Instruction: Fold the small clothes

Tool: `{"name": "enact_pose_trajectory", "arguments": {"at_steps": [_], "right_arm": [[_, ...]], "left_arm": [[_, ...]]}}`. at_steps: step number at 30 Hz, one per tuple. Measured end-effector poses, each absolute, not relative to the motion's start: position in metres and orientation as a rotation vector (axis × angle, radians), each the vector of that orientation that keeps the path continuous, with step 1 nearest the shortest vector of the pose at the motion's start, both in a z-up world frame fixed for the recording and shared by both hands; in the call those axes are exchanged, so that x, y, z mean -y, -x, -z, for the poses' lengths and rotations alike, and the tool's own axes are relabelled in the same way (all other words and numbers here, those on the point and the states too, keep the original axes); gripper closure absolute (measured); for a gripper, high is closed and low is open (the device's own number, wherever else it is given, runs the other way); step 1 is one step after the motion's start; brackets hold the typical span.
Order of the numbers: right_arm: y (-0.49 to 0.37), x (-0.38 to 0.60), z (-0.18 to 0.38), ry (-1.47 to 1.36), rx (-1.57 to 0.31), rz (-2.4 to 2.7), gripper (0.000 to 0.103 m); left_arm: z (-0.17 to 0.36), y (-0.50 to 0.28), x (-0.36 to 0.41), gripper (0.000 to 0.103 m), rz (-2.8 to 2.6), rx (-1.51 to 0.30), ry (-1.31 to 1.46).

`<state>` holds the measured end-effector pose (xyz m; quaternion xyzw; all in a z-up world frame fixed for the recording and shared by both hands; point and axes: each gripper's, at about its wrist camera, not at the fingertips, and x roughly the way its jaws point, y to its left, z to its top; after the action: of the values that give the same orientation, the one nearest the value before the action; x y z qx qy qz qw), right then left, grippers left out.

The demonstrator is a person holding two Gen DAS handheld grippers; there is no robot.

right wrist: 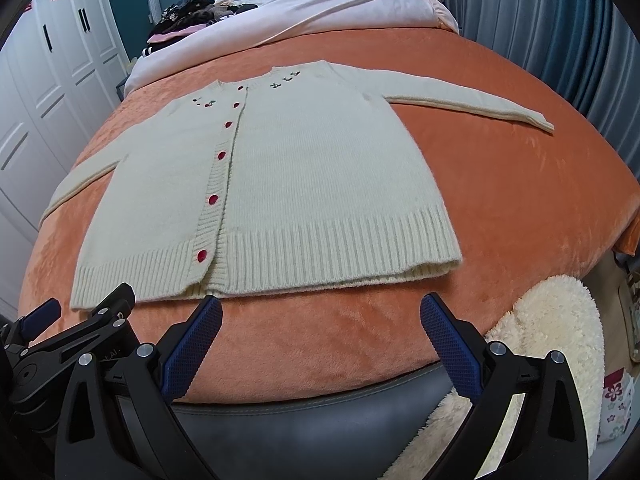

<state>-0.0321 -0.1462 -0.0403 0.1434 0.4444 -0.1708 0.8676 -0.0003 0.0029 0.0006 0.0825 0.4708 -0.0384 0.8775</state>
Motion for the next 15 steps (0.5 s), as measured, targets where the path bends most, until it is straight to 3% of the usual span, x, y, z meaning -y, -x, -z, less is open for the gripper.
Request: {"name": "enact_pose_trajectory", "arguments": {"at_steps": [15], "right_arm": [[0.0298, 0.1455, 0.0473, -0.308, -0.941, 0.354, 0.005]], "left_arm": [[0.0076, -0.0013, -0.0035, 0.006, 0.084, -1.001, -0.17]]}}
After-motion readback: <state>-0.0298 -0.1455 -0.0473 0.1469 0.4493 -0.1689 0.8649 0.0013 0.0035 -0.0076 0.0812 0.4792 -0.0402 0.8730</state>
